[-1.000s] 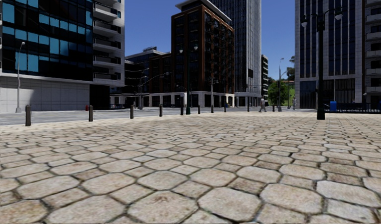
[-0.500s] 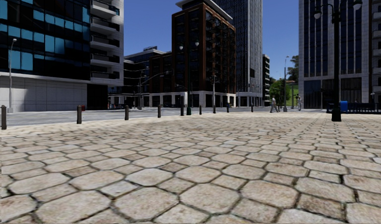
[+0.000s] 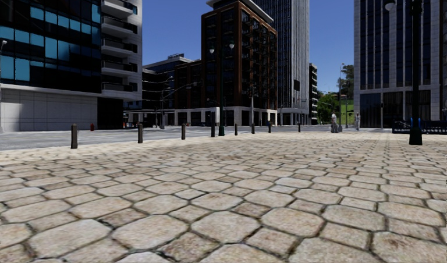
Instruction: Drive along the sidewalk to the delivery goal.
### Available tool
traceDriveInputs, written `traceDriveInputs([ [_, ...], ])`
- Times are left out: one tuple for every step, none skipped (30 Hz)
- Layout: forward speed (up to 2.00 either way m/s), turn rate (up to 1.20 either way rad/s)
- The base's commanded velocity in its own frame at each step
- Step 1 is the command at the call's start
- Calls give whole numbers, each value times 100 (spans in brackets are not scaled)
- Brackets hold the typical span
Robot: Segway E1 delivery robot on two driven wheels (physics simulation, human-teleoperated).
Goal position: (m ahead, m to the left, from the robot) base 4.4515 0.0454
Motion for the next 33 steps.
traceDriveInputs([
  [200, 8],
  [200, 8],
  [200, 0],
  [200, 0],
  [200, 0],
  [200, 0],
  [200, 0],
  [200, 0],
  [200, 0],
  [200, 0],
  [200, 0],
  [200, 0],
  [200, 0],
  [200, 0],
  [200, 0],
  [200, 0],
  [200, 0],
  [200, 0],
  [200, 0],
  [200, 0],
  [200, 0],
  [200, 0],
  [200, 0],
  [200, 0],
  [200, 0],
  [200, 0],
  [200, 0],
  [200, 0],
  [200, 0],
  [200, 0],
  [200, 0],
  [200, 0],
  [200, 0],
])
